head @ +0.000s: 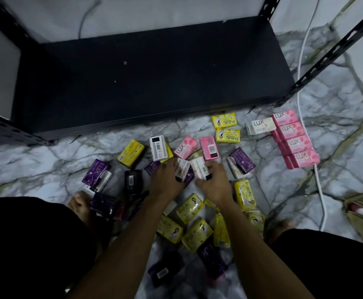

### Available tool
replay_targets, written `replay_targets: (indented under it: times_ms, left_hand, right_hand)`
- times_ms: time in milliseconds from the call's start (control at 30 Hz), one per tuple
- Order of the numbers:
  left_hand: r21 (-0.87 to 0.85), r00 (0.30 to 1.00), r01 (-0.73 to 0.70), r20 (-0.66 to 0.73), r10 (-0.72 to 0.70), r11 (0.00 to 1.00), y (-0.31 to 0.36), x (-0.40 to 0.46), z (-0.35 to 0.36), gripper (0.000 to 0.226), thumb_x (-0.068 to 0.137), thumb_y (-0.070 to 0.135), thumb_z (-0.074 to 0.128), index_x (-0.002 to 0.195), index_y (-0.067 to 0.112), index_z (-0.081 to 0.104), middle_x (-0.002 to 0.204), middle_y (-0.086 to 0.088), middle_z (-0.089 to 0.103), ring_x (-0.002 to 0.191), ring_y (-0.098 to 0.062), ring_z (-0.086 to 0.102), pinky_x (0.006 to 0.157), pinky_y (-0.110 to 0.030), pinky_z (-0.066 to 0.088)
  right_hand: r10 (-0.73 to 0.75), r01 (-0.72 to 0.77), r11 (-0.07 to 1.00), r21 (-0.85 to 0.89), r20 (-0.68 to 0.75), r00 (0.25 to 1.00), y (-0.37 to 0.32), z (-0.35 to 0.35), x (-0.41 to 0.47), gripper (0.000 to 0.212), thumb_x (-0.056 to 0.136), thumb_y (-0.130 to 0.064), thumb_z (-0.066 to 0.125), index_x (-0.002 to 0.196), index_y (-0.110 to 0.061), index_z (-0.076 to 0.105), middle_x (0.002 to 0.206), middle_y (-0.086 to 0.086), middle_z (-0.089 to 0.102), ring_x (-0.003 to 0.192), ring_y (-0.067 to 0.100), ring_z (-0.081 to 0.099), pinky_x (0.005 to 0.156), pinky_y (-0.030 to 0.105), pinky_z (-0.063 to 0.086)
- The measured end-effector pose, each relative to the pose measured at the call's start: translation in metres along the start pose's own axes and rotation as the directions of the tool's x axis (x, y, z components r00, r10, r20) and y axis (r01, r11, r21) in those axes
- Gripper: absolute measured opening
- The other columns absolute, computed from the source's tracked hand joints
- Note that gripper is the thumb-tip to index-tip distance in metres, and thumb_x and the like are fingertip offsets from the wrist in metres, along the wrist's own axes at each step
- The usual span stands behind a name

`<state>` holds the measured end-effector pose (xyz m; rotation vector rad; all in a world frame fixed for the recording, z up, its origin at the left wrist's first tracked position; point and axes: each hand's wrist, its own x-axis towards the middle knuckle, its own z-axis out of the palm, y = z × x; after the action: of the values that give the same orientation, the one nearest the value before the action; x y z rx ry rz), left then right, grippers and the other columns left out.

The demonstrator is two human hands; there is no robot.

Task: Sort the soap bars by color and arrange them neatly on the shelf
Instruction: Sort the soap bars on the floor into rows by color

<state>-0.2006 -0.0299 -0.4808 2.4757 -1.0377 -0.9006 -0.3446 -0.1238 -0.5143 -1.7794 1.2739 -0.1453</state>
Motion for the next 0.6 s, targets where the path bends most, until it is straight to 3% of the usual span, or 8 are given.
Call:
replay_targets:
  times_ms: [133,200,300,367,433,533,600]
  left_hand:
    - [0.062,1.0,0.016,0.018,-0.017,0.998,-0.009,-0.014,0.005,0.066,0.077,0.04,0.08,0.127,0.018,0.043,0.126,-0.012,0.055,0.111,-0.036,0.058,0.081,-0.041,0.049]
    - [0.038,0.999,0.039,0.004,-0.039,0.999,-0.008,-0.01,-0.001,0.061,0.076,0.04,0.081,0.123,0.016,0.051,0.123,-0.011,0.056,0.111,-0.034,0.057,0.085,-0.041,0.051]
    - [-0.023,0.995,0.018,-0.1,-0.02,1.0,0.005,0.007,-0.012,0.036,0.086,0.037,0.072,0.109,0.012,0.06,0.115,-0.012,0.056,0.106,-0.032,0.057,0.081,-0.038,0.05]
    - [-0.062,0.987,-0.034,-0.159,0.024,0.997,0.018,0.024,-0.017,0.025,0.092,0.032,0.067,0.105,0.01,0.062,0.114,-0.012,0.057,0.104,-0.03,0.057,0.078,-0.033,0.046]
    - [-0.065,0.984,-0.084,-0.162,0.073,0.994,0.027,0.044,-0.018,0.022,0.094,0.024,0.065,0.11,0.009,0.061,0.121,-0.012,0.055,0.109,-0.028,0.056,0.083,-0.032,0.044]
    - [-0.052,0.989,-0.13,-0.077,0.126,0.99,0.039,0.069,-0.015,0.029,0.094,0.017,0.063,0.121,0.008,0.055,0.125,-0.013,0.052,0.115,-0.029,0.052,0.09,-0.034,0.044]
    - [-0.008,0.994,-0.111,-0.022,0.111,0.994,0.045,0.08,-0.011,0.039,0.094,0.017,0.065,0.129,0.008,0.051,0.128,-0.017,0.052,0.119,-0.034,0.05,0.095,-0.039,0.044]
  right_hand:
    - [0.004,0.004,0.994,-0.106,0.069,0.998,0.007,0.013,-0.021,0.049,0.066,-0.03,0.082,0.106,-0.017,0.056,0.101,0.003,0.061,0.09,0.023,0.058,0.076,0.039,0.051]
    - [0.024,-0.019,0.998,-0.059,0.074,0.997,0.006,0.009,-0.017,0.033,0.071,-0.031,0.08,0.094,-0.02,0.059,0.083,-0.003,0.062,0.077,0.019,0.061,0.067,0.033,0.049]
    - [0.002,-0.002,1.0,0.005,-0.097,0.995,0.001,-0.003,-0.001,0.024,0.08,-0.03,0.072,0.071,-0.023,0.051,0.066,-0.001,0.053,0.066,0.024,0.059,0.058,0.033,0.047]
    - [-0.006,0.006,1.0,0.003,-0.176,0.984,-0.001,-0.008,0.015,0.017,0.086,-0.022,0.065,0.076,-0.016,0.053,0.075,0.007,0.058,0.075,0.031,0.059,0.063,0.039,0.049]
    - [-0.028,0.012,0.997,-0.076,-0.213,0.977,-0.002,-0.01,0.032,0.011,0.091,-0.019,0.06,0.092,-0.008,0.059,0.096,0.014,0.059,0.095,0.034,0.056,0.073,0.037,0.044]
    - [-0.06,0.014,0.971,-0.237,-0.191,0.98,-0.009,-0.009,0.053,0.033,0.094,-0.024,0.06,0.119,-0.003,0.056,0.123,0.018,0.053,0.116,0.035,0.047,0.09,0.041,0.043]
    - [-0.114,0.052,0.934,-0.355,-0.157,0.981,-0.013,-0.006,0.061,0.041,0.092,-0.024,0.065,0.124,-0.001,0.053,0.13,0.02,0.049,0.12,0.037,0.046,0.094,0.046,0.045]
